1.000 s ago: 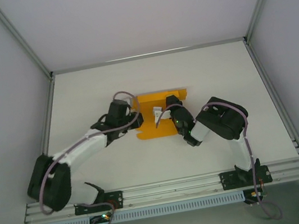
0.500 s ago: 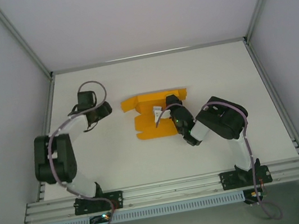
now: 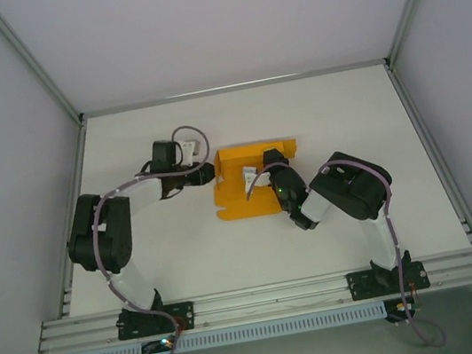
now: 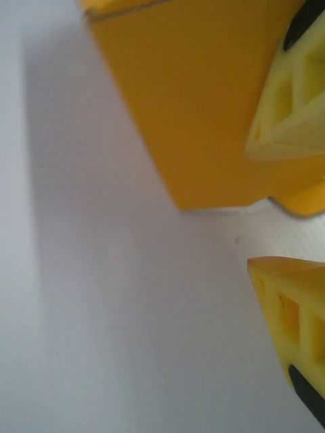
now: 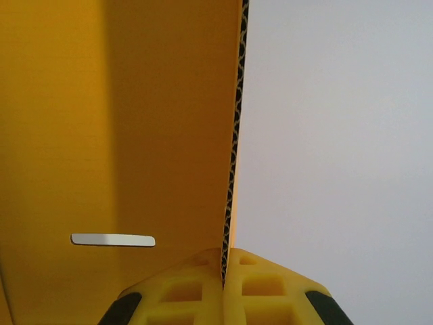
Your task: Assemble paper box
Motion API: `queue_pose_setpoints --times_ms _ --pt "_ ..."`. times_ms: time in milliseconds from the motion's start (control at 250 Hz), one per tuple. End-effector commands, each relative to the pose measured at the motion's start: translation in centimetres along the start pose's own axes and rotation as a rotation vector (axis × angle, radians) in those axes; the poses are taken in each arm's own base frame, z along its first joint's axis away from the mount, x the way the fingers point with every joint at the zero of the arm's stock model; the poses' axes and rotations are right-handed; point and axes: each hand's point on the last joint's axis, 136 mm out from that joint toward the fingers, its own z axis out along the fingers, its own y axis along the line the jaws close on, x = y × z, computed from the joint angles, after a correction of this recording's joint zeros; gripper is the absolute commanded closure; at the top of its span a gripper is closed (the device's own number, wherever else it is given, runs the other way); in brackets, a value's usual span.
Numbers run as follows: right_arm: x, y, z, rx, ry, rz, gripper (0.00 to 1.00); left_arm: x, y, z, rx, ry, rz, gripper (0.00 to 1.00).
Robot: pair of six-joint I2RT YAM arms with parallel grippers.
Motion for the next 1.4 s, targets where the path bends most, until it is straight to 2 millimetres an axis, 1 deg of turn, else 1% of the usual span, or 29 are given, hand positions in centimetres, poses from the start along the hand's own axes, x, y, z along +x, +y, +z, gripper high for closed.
queue_pose_setpoints --times_ms 0,48,88,180,300,403,459,471,527,591,659,715,735,791,831,947,1054,1146,1226,1274,1286,1318,1398 --pt "0.3 5.6 -0.8 -0.17 -0.01 -0.101 1.0 -0.4 -2.6 -0.6 0.115 -0.018 0.09 0.64" --pt "0.3 5.6 -0.8 -0.17 -0.008 -0.1 1.0 -0.3 -3.2 -0.6 0.136 -0.012 0.105 0.65" --pt "0.3 5.7 -0.8 -0.171 -0.008 -0.101 1.0 0.2 -3.6 -0.4 0.14 -0.004 0.122 0.65" --pt "0.3 5.6 -0.8 -0.171 -0.007 -0.101 1.0 0.7 -3.6 -0.1 0.117 -0.011 0.16 0.65" --pt "0.3 5.5 -0.8 -0.168 -0.007 -0.098 1.0 0.6 -3.0 0.4 0.061 -0.01 0.208 0.65" --pt "0.4 5.5 -0.8 -0.169 -0.006 -0.098 1.0 0.1 -1.7 0.8 -0.015 -0.017 0.238 0.68" --pt "0.4 5.5 -0.8 -0.169 -0.005 -0.1 1.0 0.1 -1.2 1.0 -0.039 -0.027 0.247 0.64" --pt "0.4 5.5 -0.8 -0.168 -0.006 -0.099 1.0 0.4 -2.2 1.3 -0.02 -0.021 0.267 0.63" --pt "0.4 5.6 -0.8 -0.171 -0.005 -0.1 1.0 0.4 -2.6 1.5 -0.015 -0.027 0.292 0.58" --pt "0.4 5.6 -0.9 -0.172 -0.008 -0.1 1.0 0.5 -3.3 1.8 0.011 -0.023 0.322 0.58" --pt "0.3 5.6 -0.8 -0.172 -0.009 -0.102 1.0 0.4 -4.2 2.1 0.038 -0.016 0.362 0.55" --pt "0.3 5.6 -0.8 -0.171 -0.009 -0.104 1.0 0.4 -4.5 2.4 0.033 -0.006 0.392 0.52" --pt "0.3 5.5 -0.8 -0.169 -0.009 -0.101 1.0 0.2 -4.5 2.5 0.022 -0.011 0.402 0.52" --pt "0.3 5.6 -0.8 -0.17 -0.01 -0.102 1.0 -0.6 -3.6 2.9 -0.032 -0.031 0.396 0.52" --pt "0.3 5.6 -0.8 -0.172 -0.011 -0.099 1.0 -1.0 -3.3 3.2 -0.037 -0.041 0.386 0.52" --pt "0.2 5.9 -0.8 -0.18 -0.013 -0.108 1.0 -1.9 -3.9 3.7 0.0 -0.075 0.393 0.48" --pt "0.2 6.1 -0.8 -0.188 -0.013 -0.11 1.0 -3.2 -3.9 4.2 -0.003 -0.126 0.372 0.52" --pt "0.2 6.3 -0.9 -0.197 -0.016 -0.107 1.0 -4.3 -4.0 4.2 -0.01 -0.18 0.368 0.52" --pt "0.2 6.5 -1.0 -0.209 -0.021 -0.104 1.0 -5.1 -4.6 3.9 -0.003 -0.244 0.398 0.52" --pt "0.2 6.7 -1.1 -0.22 -0.026 -0.105 1.0 -5.5 -5.1 3.7 0.016 -0.274 0.421 0.49" --pt "0.2 6.7 -1.1 -0.221 -0.026 -0.103 1.0 -5.5 -5.2 3.7 0.023 -0.274 0.423 0.47" --pt "0.2 6.8 -1.1 -0.228 -0.026 -0.099 1.0 -5.7 -5.6 3.6 0.042 -0.274 0.435 0.46" --pt "0.2 7.0 -1.0 -0.247 -0.029 -0.093 1.0 -6.1 -6.2 3.7 0.056 -0.262 0.48 0.46"
